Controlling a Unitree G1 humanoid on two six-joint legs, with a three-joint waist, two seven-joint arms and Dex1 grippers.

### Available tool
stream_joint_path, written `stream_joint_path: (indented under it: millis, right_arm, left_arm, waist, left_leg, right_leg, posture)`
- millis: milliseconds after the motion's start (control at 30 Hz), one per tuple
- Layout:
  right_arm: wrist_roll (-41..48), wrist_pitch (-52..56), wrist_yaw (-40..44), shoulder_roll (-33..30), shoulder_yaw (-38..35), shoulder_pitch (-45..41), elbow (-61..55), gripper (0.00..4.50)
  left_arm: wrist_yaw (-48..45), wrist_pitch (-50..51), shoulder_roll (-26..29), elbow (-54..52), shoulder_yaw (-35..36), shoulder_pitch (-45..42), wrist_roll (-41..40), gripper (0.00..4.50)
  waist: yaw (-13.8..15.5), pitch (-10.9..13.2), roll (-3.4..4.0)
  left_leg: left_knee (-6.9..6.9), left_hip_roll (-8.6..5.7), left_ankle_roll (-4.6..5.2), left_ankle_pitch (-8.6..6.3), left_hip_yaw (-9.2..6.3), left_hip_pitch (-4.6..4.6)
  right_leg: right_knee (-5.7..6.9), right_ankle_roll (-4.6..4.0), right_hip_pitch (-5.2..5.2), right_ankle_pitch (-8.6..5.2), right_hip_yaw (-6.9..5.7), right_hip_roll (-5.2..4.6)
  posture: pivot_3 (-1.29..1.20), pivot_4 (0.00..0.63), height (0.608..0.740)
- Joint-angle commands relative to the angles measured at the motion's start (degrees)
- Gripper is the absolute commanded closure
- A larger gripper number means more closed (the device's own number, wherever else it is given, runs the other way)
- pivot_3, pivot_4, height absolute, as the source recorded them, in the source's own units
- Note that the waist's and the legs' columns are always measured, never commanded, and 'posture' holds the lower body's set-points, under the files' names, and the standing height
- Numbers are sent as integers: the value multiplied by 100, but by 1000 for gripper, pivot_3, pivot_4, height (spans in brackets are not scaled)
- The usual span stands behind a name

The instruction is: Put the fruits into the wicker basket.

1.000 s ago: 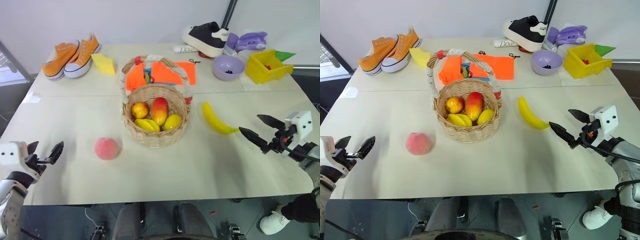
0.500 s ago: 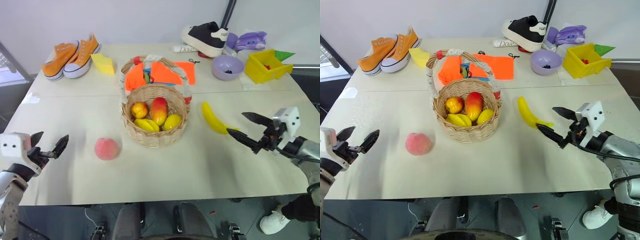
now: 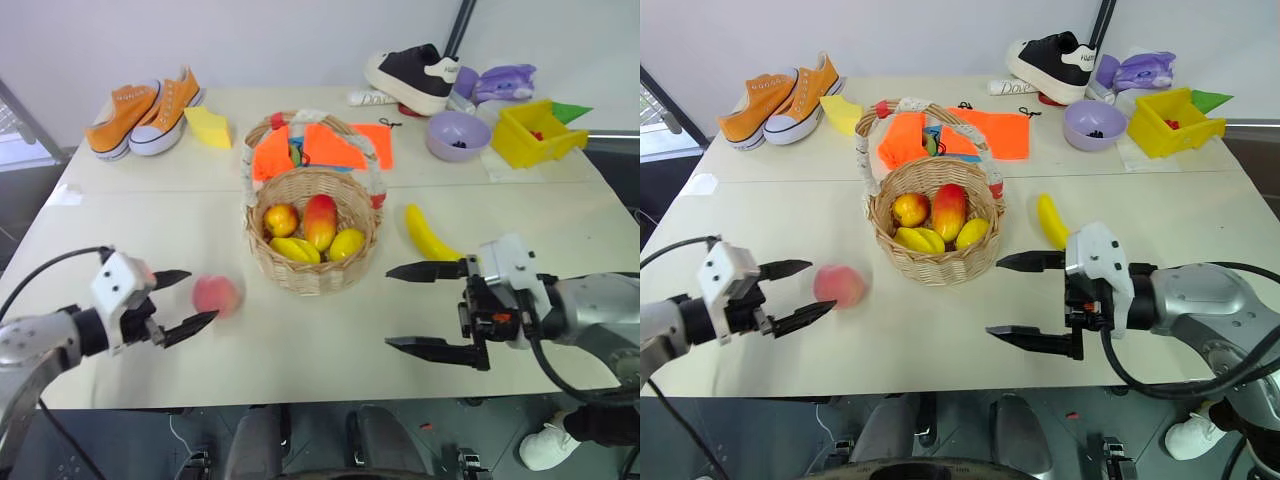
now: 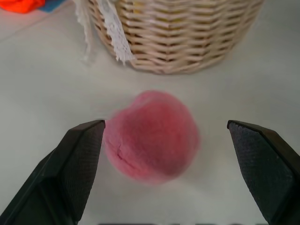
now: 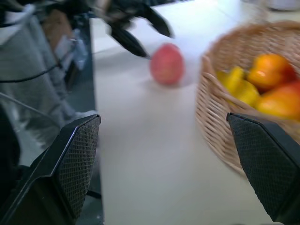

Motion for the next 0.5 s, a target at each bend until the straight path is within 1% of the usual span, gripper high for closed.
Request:
stream_joint_path:
  millis: [33,167,267,333,400,433,500]
  right_arm:
    - [115,-67,-148,105,51,-108,-93,10]
    - [77,-133,-289,218,151,-108,-151,10]
    - [-5,-204,-307,228,144,-70,-156,10]
    - [-44,-259,-303,223,145,-40,-161,0]
    - [-61,-305,-303,216,147,-11,-172,0]
    - [-73,-331,-313,220,155,-13,-173,0]
    - [-92,-376,-330,227,171,-15,-171,0]
  left_arm:
    - [71,-275,-30,217,-332,-220,426,0]
    - [67,-305,-58,444,-783,-405,749,0]
    - [89,-126,-26,543,-866,-369,782,0]
    - [124,-107,-98,598,-773,-384,701,527]
    - [144,-99,-115,613,-733,-383,705,1195]
    - [148,-79,-117,615,-704,-363,702,1401]
    - [138,-77,-118,619,-671,-333,697,1401]
  waist:
    - [-9,0,0]
    - [-8,-1,1]
    - [-18,-1,2]
    - [-16,-2,1]
    - [-13,-2,2]
    - [-14,-2,1]
    - [-17,-2,1]
  left_leg:
    - [-2,0,1,1,0,-3]
    - [-5,0,3,2,0,-12]
    - [-4,1,3,3,0,-6]
    - [-4,1,3,3,0,10]
    - [-3,1,3,3,0,15]
    - [-3,1,3,3,0,15]
    - [-2,1,3,3,0,15]
  right_leg:
    - [-6,0,0,1,0,0]
    - [-4,5,-11,3,-2,-1]
    - [7,5,-9,3,-3,0]
    - [10,4,3,2,-3,0]
    - [10,3,8,2,-3,0]
    - [10,3,9,2,-3,0]
    - [10,4,9,2,-2,0]
  posture:
    - [0,150,733]
    - [0,150,733]
    - [0,150,733]
    - [0,150,733]
    - [0,150,733]
    - [0,150,733]
    - [0,150,733]
